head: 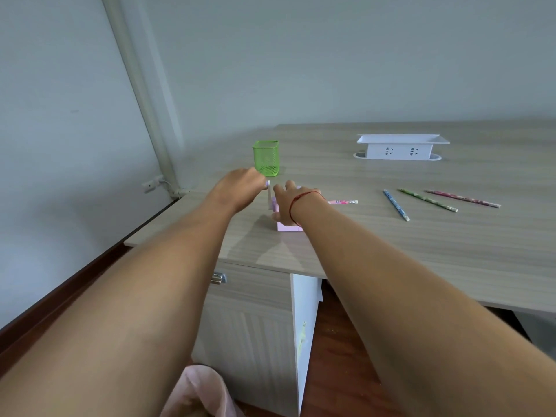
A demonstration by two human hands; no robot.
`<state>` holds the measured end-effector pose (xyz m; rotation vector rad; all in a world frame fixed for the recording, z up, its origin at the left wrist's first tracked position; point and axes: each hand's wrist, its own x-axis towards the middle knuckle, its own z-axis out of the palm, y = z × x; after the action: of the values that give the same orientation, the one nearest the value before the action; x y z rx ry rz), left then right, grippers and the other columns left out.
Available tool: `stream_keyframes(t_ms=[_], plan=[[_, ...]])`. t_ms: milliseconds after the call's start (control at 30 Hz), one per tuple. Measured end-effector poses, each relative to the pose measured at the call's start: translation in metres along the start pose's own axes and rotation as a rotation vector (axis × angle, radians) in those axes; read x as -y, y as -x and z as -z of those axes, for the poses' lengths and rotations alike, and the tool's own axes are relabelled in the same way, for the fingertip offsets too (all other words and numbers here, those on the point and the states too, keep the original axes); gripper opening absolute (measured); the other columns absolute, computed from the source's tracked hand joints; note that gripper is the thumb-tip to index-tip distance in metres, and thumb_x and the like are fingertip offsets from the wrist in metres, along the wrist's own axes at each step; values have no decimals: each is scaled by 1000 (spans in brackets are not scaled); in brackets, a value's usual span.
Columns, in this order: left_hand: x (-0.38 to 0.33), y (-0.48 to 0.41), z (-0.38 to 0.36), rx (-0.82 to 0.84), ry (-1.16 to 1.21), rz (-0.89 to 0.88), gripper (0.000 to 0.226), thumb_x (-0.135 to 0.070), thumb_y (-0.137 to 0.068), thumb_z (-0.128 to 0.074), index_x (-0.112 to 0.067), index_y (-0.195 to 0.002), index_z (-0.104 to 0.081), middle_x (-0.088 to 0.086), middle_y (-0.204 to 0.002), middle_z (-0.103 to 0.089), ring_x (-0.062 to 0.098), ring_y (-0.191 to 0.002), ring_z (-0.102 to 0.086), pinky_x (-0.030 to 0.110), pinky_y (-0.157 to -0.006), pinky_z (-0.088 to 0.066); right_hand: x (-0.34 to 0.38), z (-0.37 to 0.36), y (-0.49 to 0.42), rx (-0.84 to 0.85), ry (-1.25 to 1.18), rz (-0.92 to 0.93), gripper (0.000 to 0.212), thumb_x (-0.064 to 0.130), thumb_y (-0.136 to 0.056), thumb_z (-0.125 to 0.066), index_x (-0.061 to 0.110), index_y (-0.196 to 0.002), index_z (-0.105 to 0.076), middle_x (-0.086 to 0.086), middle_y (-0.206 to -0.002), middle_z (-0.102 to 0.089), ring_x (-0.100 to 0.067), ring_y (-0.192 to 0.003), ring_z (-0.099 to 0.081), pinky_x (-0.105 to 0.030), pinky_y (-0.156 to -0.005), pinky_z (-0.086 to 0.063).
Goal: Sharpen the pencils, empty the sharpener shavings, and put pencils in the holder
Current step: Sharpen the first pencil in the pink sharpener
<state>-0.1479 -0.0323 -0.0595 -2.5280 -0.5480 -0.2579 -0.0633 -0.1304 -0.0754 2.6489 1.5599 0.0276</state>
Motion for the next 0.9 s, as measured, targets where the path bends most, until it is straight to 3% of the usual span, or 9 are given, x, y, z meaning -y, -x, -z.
stream_keyframes(t_ms=[167,333,500,700,767,900], plan=[[2,15,-2,-47,143,8,29,-17,-99,-35,-4,-94,-60,20,-93,-61,38,-89,-60,34,-63,-34,-1,2,-3,33,-4,-12,68,44,-90,-56,18,-144,-25,-5,-144,-31,-33,-129,-47,-48,-97,-41],[-11,44,-8,-146,310,13,21,-17,-98,-45,-4,-94,-61,20,-91,-62,40,-85,-61,40,-65,-43,-1,4,-7,41,-2,-12,68,49,-91,-51,17,-144,-25,-8,-145,-32,-34,-128,-47,-50,-104,-40],[-26,61,-21,-35,355,15,25,-13,-100,-40,-3,-113,-59,17,-102,-61,33,-95,-59,41,-80,-46,-2,2,-4,22,0,23,65,50,-91,-48,17,-143,-28,-6,-146,-31,-34,-129,-47,-49,-104,-41],[-27,53,-7,114,418,75,32,-27,-100,-40,-3,-104,-62,18,-106,-63,36,-99,-60,38,-77,-44,-8,-5,-3,-7,-51,72,66,50,-91,-46,13,-142,-27,-10,-146,-30,-34,-131,-43,-50,-105,-39],[-28,51,-4,93,390,99,29,-21,-99,-42,-3,-102,-64,18,-106,-61,37,-99,-60,39,-76,-45,-12,-7,-1,-48,-117,94,67,47,-90,-50,14,-144,-26,-12,-146,-29,-37,-129,-44,-49,-105,-40],[-28,48,-3,-8,456,139,29,-22,-97,-46,-1,-100,-65,20,-103,-58,36,-98,-57,38,-77,-42,-17,-7,6,-233,-67,173,55,39,-92,-55,9,-136,-41,-16,-138,-38,-35,-121,-46,-38,-105,-36]])
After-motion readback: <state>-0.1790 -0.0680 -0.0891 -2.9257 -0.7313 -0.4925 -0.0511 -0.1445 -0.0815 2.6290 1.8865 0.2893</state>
